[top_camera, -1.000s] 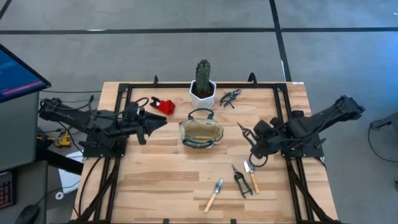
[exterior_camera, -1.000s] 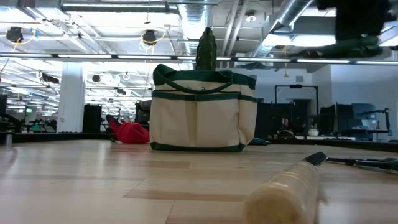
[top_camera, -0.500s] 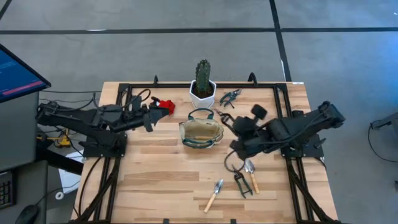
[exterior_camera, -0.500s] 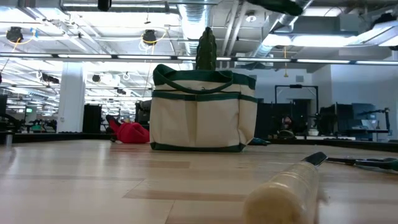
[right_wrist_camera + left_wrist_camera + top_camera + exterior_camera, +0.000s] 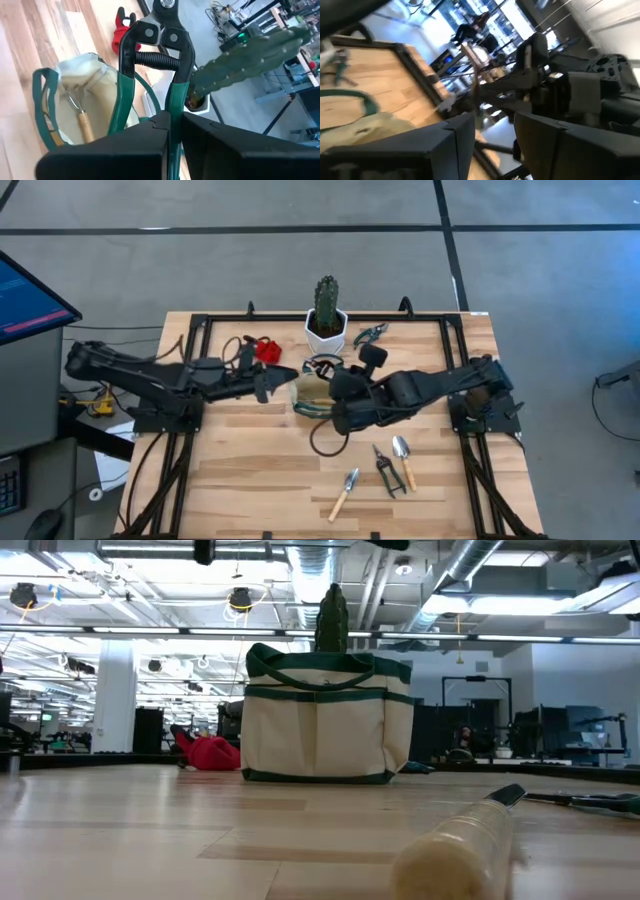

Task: Pick & Place Garden tools in Gardening bag
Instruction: Put the middle green shear scissors into the gardening bag

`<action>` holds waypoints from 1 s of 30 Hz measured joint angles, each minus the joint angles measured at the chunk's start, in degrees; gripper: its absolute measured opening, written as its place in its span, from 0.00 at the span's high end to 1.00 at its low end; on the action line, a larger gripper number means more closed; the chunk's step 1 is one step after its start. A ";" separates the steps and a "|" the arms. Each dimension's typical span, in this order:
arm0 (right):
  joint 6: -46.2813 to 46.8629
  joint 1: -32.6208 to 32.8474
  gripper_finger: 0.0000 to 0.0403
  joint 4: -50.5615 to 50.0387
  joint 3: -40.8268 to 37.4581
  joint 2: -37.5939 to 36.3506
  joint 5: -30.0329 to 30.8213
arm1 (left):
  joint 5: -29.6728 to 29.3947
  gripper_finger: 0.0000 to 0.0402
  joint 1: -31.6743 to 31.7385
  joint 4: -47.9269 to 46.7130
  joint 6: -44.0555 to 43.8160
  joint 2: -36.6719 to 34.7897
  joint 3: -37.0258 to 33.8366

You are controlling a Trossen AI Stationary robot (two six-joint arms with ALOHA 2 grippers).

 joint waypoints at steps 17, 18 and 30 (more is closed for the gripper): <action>-1.94 0.81 0.96 2.99 0.82 0.33 -1.84 | -0.20 0.68 2.15 13.32 0.33 8.59 0.02; -1.94 0.83 0.96 2.97 0.82 0.33 -1.84 | -0.21 0.68 2.44 14.12 0.34 9.12 0.02; -1.96 0.80 0.96 2.80 0.82 0.33 -2.26 | -0.15 0.68 4.57 15.60 0.35 9.73 0.02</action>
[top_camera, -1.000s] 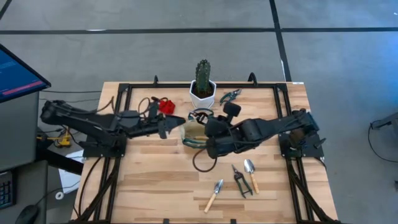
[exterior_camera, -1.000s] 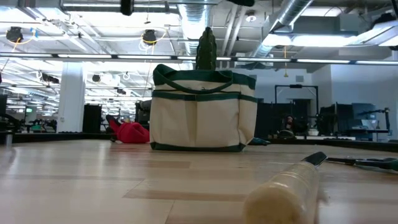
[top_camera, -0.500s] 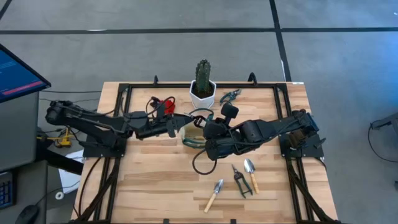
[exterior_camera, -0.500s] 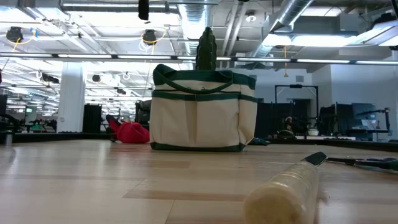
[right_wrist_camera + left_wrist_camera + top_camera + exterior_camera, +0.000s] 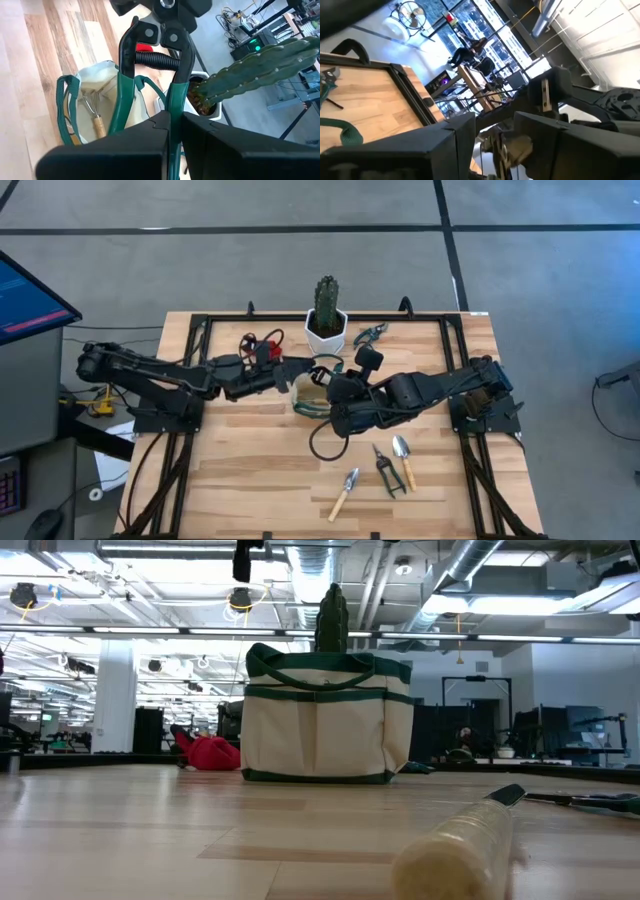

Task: Pick & Place Garden tools in Gardening bag
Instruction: Put the middle green shear scissors into the gardening bag

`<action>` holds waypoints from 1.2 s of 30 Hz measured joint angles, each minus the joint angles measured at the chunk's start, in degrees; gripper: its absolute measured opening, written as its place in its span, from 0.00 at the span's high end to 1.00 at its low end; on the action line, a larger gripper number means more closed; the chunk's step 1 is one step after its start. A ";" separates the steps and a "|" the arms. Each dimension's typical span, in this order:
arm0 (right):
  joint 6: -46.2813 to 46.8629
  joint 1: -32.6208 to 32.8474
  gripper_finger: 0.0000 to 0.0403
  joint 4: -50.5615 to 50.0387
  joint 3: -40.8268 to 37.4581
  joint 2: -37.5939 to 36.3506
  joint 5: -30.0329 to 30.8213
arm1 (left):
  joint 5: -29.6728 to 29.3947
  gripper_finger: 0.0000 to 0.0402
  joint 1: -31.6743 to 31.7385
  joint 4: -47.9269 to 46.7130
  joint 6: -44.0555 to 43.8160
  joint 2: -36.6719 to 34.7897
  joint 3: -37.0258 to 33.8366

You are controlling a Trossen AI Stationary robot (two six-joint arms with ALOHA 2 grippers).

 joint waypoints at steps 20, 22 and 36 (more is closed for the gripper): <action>-3.87 -2.01 0.96 4.97 0.00 -0.02 -1.03 | 2.22 0.73 -0.02 0.07 0.00 0.00 0.00; -4.04 -2.06 0.96 4.91 0.00 -0.02 -1.29 | 2.22 0.76 -0.02 0.09 0.04 0.00 0.00; -4.11 -2.35 0.96 4.59 0.00 -0.07 -1.05 | 1.63 0.96 0.00 -0.49 4.76 0.00 0.00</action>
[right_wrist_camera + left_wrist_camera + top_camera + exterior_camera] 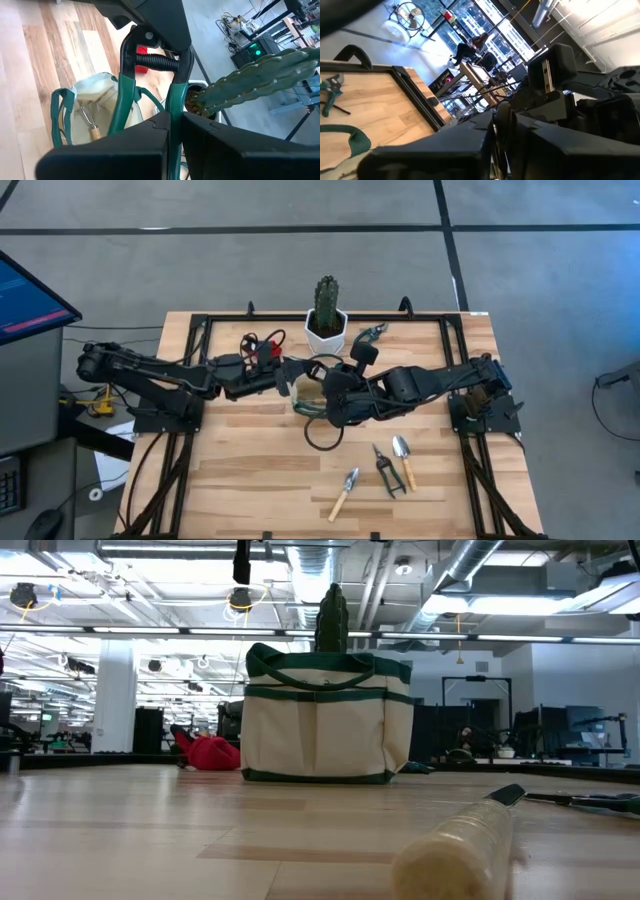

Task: Pick & Place Garden tools in Gardening bag
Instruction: Put the middle green shear scissors into the gardening bag

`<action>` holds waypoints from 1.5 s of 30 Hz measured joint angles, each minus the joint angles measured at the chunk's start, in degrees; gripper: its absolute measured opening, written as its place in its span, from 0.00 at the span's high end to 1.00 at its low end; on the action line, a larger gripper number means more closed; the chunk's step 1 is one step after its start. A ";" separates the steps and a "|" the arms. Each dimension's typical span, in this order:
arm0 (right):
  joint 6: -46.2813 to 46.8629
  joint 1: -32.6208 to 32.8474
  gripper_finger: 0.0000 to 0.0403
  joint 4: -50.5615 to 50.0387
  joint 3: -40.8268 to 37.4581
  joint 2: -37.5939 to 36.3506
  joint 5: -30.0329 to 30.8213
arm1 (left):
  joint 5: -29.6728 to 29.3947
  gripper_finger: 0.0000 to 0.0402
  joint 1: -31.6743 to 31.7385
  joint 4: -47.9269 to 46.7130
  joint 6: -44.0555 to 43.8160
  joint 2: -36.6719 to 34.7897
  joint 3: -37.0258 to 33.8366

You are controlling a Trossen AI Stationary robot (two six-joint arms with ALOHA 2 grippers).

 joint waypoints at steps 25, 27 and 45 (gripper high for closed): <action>-4.83 4.42 0.50 -0.77 0.09 -2.35 -0.42 | 1.42 0.98 0.38 0.51 6.09 -0.04 0.00; -4.58 5.54 0.49 -2.03 -0.02 -3.38 -0.48 | 1.98 0.98 0.87 0.46 7.51 -0.04 0.00; 20.97 10.27 0.98 -18.62 0.00 -12.88 -0.43 | 2.47 0.98 4.50 -6.87 10.82 0.18 0.02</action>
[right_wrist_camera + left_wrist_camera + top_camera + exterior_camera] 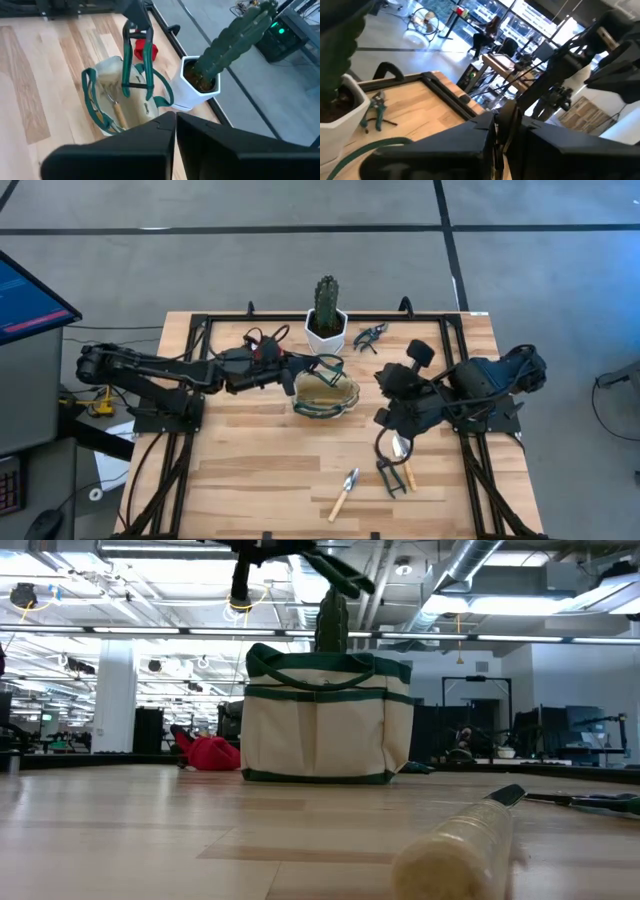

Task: Pick & Place Garden tools in Gardening bag
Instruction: Put the middle green shear scissors into the gardening bag

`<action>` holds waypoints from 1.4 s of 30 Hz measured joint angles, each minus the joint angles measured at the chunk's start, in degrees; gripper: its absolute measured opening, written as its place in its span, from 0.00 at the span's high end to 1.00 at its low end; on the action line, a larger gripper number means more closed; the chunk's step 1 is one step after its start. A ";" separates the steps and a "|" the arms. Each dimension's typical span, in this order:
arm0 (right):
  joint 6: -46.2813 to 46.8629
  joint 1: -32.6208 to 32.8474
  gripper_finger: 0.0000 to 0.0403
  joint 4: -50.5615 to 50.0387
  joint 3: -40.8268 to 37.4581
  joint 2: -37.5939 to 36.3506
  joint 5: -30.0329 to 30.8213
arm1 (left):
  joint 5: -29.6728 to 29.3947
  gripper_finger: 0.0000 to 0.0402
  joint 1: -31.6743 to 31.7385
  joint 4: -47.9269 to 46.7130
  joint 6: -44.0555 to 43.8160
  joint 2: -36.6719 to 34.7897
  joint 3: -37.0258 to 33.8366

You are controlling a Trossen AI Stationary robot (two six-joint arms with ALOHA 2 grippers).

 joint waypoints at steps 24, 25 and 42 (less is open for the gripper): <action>1.23 3.32 1.00 0.05 -2.08 -1.95 0.08 | -2.28 0.98 -1.27 1.84 5.90 10.40 -0.24; 2.00 3.54 1.00 0.13 -2.78 -2.61 0.23 | -2.71 0.98 -1.27 2.03 6.73 10.38 -0.27; 14.76 5.10 1.00 2.38 -18.60 -10.91 2.51 | -4.33 0.98 -1.28 21.36 3.67 10.37 -15.24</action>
